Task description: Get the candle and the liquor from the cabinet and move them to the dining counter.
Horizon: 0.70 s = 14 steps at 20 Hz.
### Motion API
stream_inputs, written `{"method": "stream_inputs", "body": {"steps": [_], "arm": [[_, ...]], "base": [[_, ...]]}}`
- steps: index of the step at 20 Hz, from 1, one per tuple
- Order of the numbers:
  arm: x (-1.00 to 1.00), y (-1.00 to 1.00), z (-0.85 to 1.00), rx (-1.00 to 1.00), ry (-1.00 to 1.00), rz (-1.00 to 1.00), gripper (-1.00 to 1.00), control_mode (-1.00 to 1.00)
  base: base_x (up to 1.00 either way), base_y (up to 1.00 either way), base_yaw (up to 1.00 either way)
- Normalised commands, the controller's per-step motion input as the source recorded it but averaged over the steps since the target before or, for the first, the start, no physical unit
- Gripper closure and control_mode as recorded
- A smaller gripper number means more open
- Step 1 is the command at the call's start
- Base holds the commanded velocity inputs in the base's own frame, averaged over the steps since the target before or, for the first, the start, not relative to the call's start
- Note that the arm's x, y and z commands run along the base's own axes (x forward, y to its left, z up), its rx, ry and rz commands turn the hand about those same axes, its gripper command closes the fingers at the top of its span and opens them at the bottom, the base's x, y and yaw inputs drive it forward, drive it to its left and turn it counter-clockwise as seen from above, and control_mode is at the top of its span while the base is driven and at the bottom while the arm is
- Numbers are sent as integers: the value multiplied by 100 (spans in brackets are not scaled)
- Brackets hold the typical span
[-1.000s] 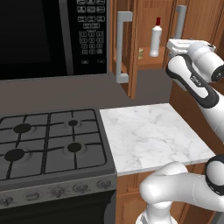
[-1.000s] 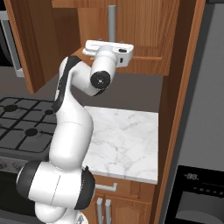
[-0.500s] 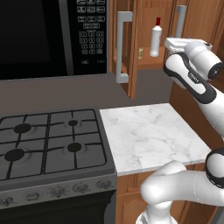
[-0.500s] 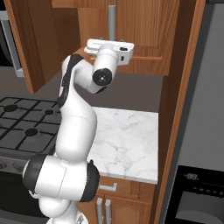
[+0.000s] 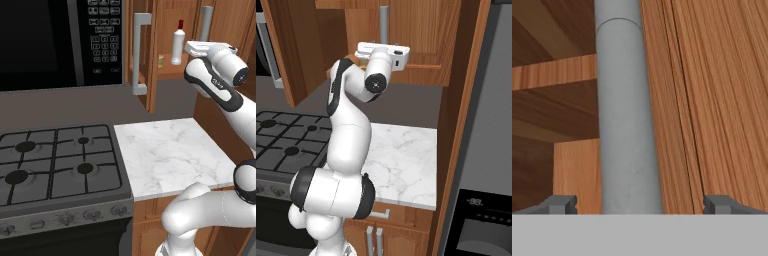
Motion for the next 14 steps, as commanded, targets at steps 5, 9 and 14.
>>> {"method": "stream_inputs", "body": {"steps": [5,9,14], "arm": [[10,0,0,0,0,1,-100,-100],[0,0,0,0,0,0,100,-100],[0,0,0,0,0,0,100,-100]], "base": [[0,0,0],[0,0,0],[0,0,0]]}}
